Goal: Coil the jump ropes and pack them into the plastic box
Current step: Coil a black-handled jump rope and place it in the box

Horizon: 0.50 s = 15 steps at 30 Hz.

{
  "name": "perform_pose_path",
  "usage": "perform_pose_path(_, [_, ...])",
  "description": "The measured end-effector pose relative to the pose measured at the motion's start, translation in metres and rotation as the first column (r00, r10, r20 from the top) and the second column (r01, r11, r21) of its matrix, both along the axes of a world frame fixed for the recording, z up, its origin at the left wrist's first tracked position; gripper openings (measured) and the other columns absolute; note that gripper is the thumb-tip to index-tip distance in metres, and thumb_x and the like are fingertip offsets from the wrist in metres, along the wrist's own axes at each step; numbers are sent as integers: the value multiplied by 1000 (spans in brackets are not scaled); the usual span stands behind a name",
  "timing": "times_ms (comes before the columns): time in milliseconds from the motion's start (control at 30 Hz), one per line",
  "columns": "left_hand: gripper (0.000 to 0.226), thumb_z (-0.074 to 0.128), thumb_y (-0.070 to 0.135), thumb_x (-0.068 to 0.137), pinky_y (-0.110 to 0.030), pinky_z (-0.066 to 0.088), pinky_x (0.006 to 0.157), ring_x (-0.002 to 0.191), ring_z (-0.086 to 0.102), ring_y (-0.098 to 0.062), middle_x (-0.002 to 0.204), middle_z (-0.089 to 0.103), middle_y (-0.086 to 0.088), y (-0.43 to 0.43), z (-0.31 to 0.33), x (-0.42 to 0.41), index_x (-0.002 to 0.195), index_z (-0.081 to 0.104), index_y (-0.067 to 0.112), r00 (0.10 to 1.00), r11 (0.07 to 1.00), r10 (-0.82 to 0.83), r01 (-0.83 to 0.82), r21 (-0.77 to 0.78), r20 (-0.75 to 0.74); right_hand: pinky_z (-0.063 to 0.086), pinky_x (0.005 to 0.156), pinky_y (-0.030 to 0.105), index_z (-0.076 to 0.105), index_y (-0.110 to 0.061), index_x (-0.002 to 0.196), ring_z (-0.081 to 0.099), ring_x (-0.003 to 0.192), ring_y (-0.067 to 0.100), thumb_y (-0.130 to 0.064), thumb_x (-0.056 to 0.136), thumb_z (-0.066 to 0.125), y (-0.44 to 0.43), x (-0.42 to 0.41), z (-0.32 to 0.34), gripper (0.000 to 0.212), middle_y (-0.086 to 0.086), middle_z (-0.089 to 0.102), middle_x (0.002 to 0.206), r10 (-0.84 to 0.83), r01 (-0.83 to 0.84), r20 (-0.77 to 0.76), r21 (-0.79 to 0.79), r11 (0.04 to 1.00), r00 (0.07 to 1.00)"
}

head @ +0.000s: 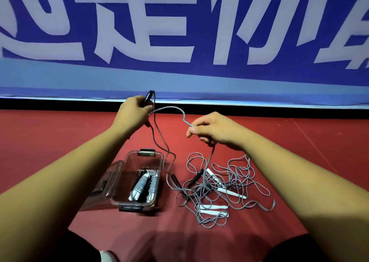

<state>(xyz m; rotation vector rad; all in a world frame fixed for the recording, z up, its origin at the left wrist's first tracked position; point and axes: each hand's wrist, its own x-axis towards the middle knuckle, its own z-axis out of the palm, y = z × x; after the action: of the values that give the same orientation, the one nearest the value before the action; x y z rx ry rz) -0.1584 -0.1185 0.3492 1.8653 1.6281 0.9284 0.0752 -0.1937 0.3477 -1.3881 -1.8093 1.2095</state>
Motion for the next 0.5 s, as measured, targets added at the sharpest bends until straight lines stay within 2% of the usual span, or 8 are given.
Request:
perform_pose_path(67, [15, 57, 19, 97, -21, 31, 41, 45, 56, -16, 85, 72, -14, -16, 9, 13, 103, 66, 9, 945, 967, -202, 234, -97, 256, 33, 47, 23, 72, -3, 92, 35, 48, 16, -18, 97, 58, -4, -10, 11, 21, 0, 43, 50, 49, -48, -34, 32, 998, 998])
perform_pose_path(100, [21, 55, 22, 99, -19, 29, 40, 48, 56, -17, 90, 72, -10, -25, 13, 18, 106, 66, 6, 876, 900, -307, 394, -186, 371, 33, 47, 22, 72, -2, 92, 35, 48, 15, -17, 97, 58, -5, -13, 14, 22, 1, 43, 51, 52, -49, -57, 47, 998, 997])
perform_pose_path(167, [26, 49, 25, 100, -18, 23, 39, 47, 51, -17, 87, 66, -9, -37, 16, 22, 102, 61, 2, 759, 709, -483, 632, -314, 437, 32, 46, 21, 71, 2, 93, 37, 48, 13, -16, 96, 58, -3, -14, 16, 23, 2, 49, 53, 37, -31, -99, 66, 997, 994])
perform_pose_path(200, [24, 49, 24, 100, -19, 21, 40, 45, 46, -16, 81, 63, -9, -38, 16, 24, 99, 58, 2, 730, 657, -531, 675, -335, 430, 33, 47, 20, 71, 3, 92, 39, 49, 12, -16, 95, 59, -1, -11, 15, 23, 2, 52, 54, 36, -29, -113, 62, 998, 993])
perform_pose_path(233, [20, 51, 21, 99, -19, 19, 40, 43, 41, -15, 71, 59, -7, -37, 15, 25, 96, 57, 2, 733, 662, -530, 672, -333, 426, 36, 48, 20, 71, 2, 91, 42, 50, 13, -17, 94, 60, 0, -7, 11, 23, 2, 53, 56, 37, -31, -118, 48, 998, 992])
perform_pose_path(333, [14, 56, 13, 97, -17, 16, 41, 40, 29, -10, 54, 42, 4, -24, 11, 25, 84, 53, 10, 783, 831, -324, 504, -236, 532, 46, 57, 23, 67, 2, 87, 53, 56, 17, -13, 93, 62, 4, 12, -14, 17, 8, 56, 62, 17, -28, -115, -87, 996, 993])
perform_pose_path(400, [22, 55, 10, 97, -16, 16, 41, 39, 26, -8, 56, 34, 2, -15, 12, 23, 77, 47, 15, 744, 911, -194, 378, -163, 639, 48, 64, 30, 64, 1, 85, 57, 60, 20, -10, 93, 61, 8, 26, -36, 14, 13, 58, 69, -36, 7, -122, -225, 974, 992])
perform_pose_path(500, [25, 53, 10, 98, -15, 19, 39, 40, 28, -8, 62, 32, 0, -5, 14, 12, 76, 46, 18, 642, 963, -14, 216, -163, 767, 47, 62, 31, 64, -1, 82, 56, 55, 19, -20, 95, 59, 7, 42, -62, 24, 12, 58, 65, -105, 83, -46, -342, 936, 993])
